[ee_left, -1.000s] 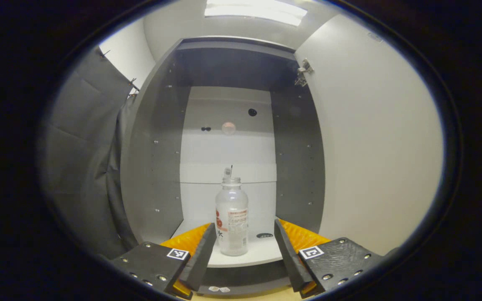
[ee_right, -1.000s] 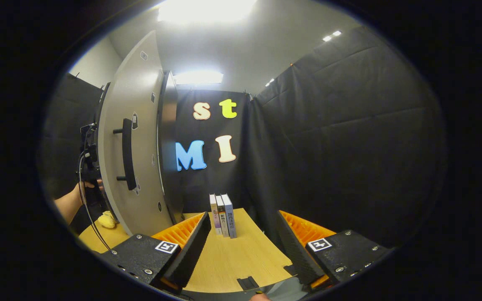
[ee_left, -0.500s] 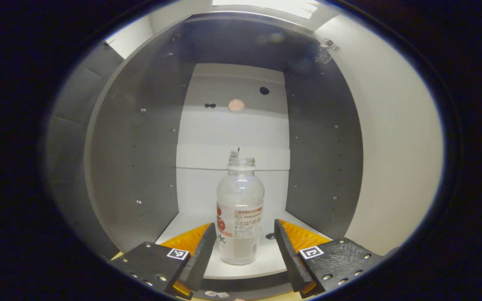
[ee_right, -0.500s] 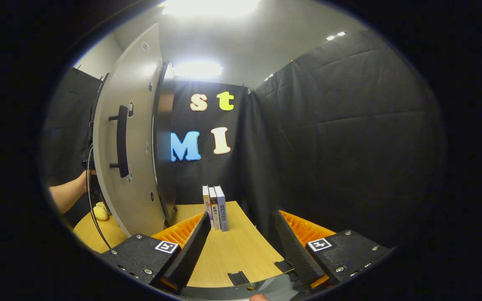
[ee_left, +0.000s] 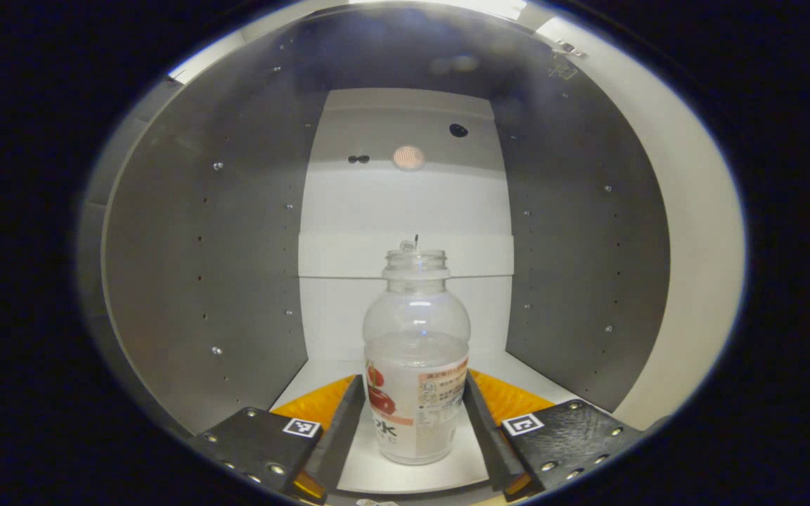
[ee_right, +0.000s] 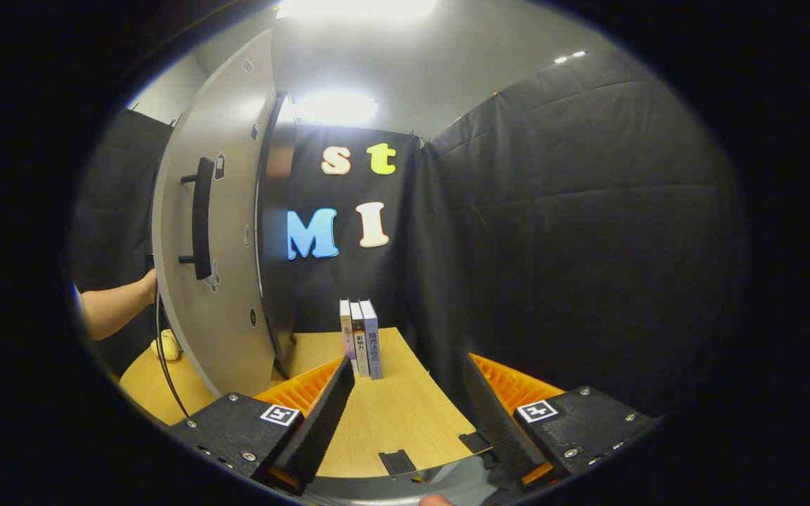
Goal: Open the cabinet door with the right hand, grasp the bottle in the cabinet with the left hand and place it on the coaster, then close the cabinet door with the right hand.
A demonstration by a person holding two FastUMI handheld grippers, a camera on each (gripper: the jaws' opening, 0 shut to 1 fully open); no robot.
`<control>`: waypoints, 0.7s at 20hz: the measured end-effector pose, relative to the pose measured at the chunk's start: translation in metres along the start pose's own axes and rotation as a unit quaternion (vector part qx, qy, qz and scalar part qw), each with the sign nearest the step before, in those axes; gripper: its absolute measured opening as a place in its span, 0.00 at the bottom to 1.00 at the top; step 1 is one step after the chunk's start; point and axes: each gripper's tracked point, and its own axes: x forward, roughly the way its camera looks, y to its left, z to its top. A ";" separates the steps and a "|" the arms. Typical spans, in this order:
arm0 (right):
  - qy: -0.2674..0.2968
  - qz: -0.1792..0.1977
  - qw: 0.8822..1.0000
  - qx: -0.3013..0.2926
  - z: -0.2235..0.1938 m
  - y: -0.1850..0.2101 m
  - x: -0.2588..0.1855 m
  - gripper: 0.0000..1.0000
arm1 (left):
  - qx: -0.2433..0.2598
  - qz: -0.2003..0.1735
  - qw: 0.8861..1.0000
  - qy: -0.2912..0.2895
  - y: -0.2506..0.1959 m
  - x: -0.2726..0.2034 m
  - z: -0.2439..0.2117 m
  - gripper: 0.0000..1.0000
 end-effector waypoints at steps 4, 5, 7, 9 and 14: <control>-0.007 0.019 1.000 0.013 0.004 0.008 0.005 0.96 | -0.016 -0.006 1.000 -0.007 -0.001 -0.020 0.012 0.70; -0.010 0.025 1.000 0.015 0.005 0.010 0.007 0.96 | -0.015 -0.006 1.000 -0.012 0.000 -0.028 0.015 0.70; -0.014 0.037 0.999 0.018 0.006 0.017 0.011 0.96 | -0.011 -0.008 1.000 -0.022 0.001 -0.045 0.024 0.70; -0.017 0.050 0.998 0.022 0.005 0.024 0.011 0.96 | -0.010 -0.010 0.999 -0.029 0.002 -0.065 0.030 0.70; -0.022 0.082 0.996 0.020 0.005 0.040 0.014 0.96 | -0.012 -0.008 0.999 -0.052 0.010 -0.112 0.044 0.77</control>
